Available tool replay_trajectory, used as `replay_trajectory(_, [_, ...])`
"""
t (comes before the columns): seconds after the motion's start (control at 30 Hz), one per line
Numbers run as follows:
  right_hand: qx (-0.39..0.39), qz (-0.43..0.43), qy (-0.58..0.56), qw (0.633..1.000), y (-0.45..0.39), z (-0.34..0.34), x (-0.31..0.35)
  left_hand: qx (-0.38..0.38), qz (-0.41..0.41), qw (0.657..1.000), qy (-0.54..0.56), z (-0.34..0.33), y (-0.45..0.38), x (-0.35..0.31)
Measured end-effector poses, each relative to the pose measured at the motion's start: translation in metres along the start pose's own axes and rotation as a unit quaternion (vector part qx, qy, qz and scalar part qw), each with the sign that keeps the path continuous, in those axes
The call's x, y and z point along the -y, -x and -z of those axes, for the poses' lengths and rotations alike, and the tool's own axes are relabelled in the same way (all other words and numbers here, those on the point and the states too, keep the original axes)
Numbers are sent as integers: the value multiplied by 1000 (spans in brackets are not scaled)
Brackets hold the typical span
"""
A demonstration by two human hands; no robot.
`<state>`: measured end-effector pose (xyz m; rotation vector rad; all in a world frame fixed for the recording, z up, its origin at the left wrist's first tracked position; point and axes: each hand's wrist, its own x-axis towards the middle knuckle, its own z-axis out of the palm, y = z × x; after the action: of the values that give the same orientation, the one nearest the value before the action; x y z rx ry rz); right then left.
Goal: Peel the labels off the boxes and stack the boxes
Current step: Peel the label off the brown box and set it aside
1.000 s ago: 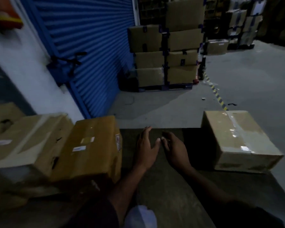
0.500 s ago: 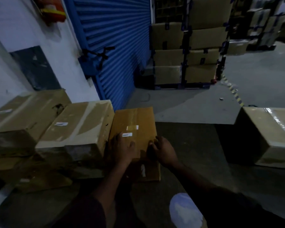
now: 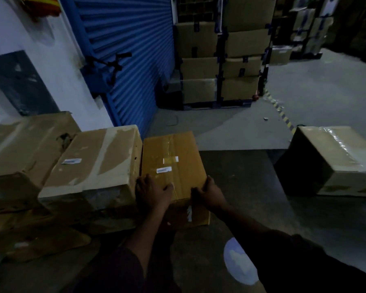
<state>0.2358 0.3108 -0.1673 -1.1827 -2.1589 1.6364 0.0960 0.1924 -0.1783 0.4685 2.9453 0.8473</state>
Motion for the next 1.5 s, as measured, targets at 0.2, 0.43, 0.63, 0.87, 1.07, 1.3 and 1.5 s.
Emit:
replay_trajectory(0.2, [-96,18,25,995,18,17,-24,32,30,990,133,-10,3,-4])
replay_trajectory(0.43, [-191,-35,85,977,43,73,-57,169,104,949,244,-31,21,-28])
replay_trajectory(0.63, [-252,-34,148,956,73,101,-76,178,56,947,260,-48,66,-61])
replay_trajectory(0.87, [-414,-68,113,900,115,176,-114,209,-12,946,247,-73,140,-116])
replay_trajectory(1.07, [-426,-115,112,890,159,235,-157,235,-43,938,252,-98,207,-164])
replay_trajectory(1.3, [-431,-108,141,885,201,278,-200,245,-62,934,252,-127,269,-190])
replay_trajectory(1.5, [-396,-1,327,858,201,296,-215,219,-49,942,248,-134,277,-200])
